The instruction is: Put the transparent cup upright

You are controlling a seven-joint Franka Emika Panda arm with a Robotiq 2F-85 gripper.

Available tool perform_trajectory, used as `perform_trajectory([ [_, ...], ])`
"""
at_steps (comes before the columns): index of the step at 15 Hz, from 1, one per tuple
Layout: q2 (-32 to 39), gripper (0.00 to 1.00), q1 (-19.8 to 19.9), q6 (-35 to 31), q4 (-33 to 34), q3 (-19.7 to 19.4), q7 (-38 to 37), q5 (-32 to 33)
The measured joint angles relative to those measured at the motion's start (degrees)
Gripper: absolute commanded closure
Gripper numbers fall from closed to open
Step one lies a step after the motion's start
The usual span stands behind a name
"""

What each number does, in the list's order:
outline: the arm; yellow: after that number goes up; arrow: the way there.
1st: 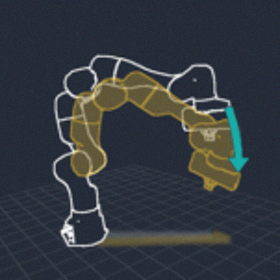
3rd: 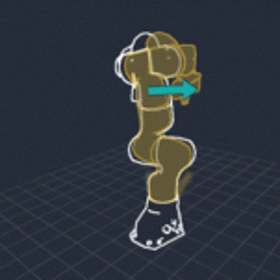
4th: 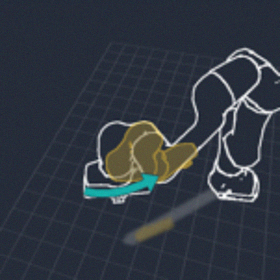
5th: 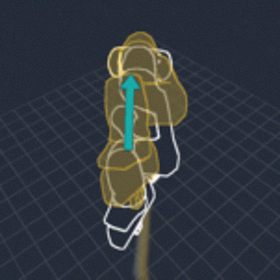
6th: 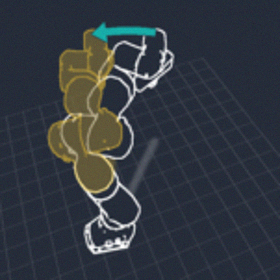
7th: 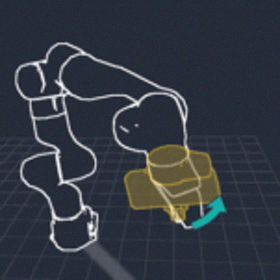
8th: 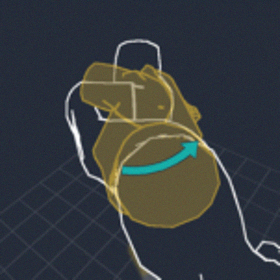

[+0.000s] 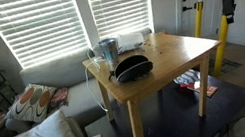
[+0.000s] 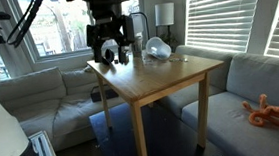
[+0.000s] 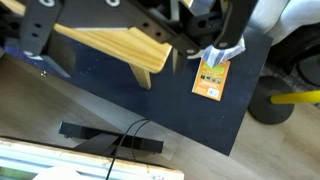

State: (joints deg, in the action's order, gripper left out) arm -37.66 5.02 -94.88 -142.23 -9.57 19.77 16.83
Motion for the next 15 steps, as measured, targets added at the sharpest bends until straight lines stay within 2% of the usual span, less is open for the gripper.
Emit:
perform_trajectory([
  [4,6.34,0.0,-4.27,-0.52,10.93,4.13,-3.92,-0.43],
  [7,14.17,0.0,-5.77,0.35,20.69,7.81,-10.42,-2.31],
  [12,28.7,0.0,-6.4,0.89,36.12,13.89,-26.65,-3.0],
  [15,37.6,0.0,-7.85,0.3,45.5,16.12,-36.32,-2.62],
])
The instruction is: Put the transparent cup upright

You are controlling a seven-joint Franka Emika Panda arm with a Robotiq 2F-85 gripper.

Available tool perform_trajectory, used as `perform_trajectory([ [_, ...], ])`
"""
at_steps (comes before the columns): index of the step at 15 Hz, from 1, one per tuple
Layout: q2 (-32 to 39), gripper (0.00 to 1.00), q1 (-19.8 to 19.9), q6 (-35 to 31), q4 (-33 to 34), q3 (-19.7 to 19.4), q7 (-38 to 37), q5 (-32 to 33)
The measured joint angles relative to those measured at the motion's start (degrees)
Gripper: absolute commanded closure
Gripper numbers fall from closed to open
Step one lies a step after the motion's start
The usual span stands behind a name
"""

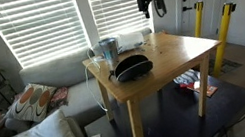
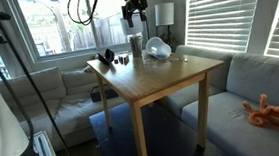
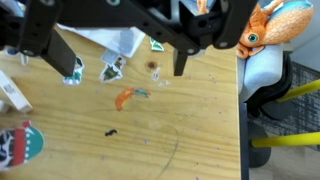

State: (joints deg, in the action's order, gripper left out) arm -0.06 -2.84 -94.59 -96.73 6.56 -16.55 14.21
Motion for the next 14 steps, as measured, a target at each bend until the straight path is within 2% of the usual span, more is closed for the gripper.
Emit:
perform_trajectory([
  [2,5.68,0.0,-1.85,-1.24,6.03,0.72,-4.59,2.0],
  [5,10.89,0.0,-3.56,-1.56,11.45,0.96,-6.56,3.76],
  [11,11.41,0.0,-3.44,-1.52,12.92,0.87,-6.57,3.93],
  [14,12.53,0.0,-3.53,-3.98,13.01,-0.13,-7.26,3.83],
])
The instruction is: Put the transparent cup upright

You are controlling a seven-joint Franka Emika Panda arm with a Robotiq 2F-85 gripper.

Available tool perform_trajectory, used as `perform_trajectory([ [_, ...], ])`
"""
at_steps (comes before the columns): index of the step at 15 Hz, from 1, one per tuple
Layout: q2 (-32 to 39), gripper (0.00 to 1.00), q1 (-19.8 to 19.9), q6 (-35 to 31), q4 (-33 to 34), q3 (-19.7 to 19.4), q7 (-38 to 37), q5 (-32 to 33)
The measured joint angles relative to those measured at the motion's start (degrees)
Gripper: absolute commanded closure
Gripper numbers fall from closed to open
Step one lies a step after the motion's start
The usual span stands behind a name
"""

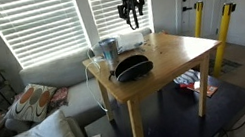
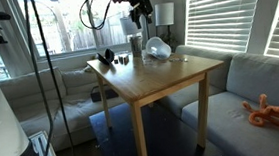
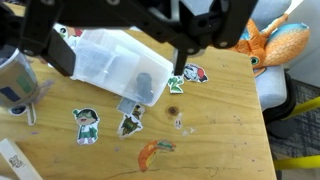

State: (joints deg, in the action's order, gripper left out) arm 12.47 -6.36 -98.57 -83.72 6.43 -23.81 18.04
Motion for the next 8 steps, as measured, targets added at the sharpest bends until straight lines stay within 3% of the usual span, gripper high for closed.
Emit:
perform_trajectory([
  [8,11.99,0.0,-3.06,-2.64,9.62,-2.29,-6.71,-0.12],
])
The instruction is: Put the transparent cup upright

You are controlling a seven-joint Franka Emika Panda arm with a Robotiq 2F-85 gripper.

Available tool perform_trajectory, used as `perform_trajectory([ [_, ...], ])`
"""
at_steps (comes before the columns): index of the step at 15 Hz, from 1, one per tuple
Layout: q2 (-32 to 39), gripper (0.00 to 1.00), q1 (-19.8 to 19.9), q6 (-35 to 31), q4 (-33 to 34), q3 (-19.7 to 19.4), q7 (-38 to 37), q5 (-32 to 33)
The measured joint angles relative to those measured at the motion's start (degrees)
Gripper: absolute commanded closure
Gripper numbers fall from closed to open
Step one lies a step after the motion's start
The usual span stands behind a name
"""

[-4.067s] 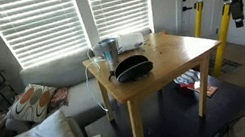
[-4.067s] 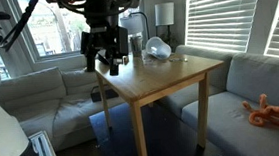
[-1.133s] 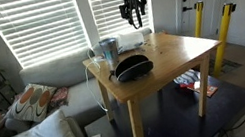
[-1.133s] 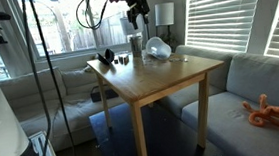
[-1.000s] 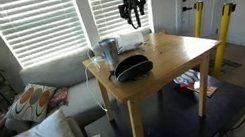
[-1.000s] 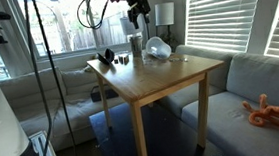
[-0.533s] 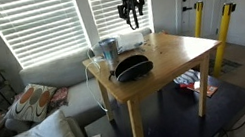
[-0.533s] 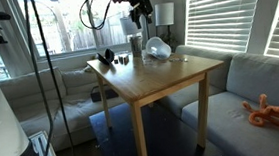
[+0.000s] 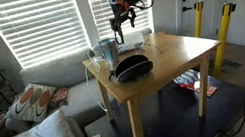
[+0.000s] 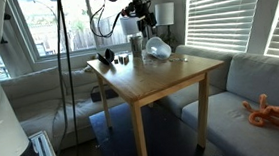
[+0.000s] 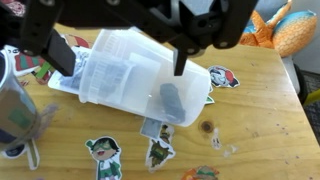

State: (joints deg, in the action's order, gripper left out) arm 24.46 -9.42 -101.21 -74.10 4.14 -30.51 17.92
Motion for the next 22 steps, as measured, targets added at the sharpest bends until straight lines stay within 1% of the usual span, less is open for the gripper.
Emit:
perform_trajectory([
  [4,4.35,0.0,-2.46,0.06,5.7,-1.94,-4.21,0.05],
  [7,6.81,0.0,-3.61,1.01,8.82,-3.69,-5.59,0.09],
  [13,10.59,0.0,-3.88,3.61,12.64,-4.5,-5.71,0.3],
  [17,11.99,0.0,-4.35,7.64,14.36,-5.45,-5.71,3.43],
  [19,12.27,0.17,-4.47,9.19,14.99,-5.79,-5.69,4.86],
  [20,12.34,0.31,-4.53,9.78,15.17,-5.88,-5.6,5.61],
  [21,12.35,0.41,-4.57,10.17,15.22,-5.94,-5.54,6.29],
  [22,12.37,0.5,-4.62,10.35,15.23,-5.97,-5.48,6.89],
])
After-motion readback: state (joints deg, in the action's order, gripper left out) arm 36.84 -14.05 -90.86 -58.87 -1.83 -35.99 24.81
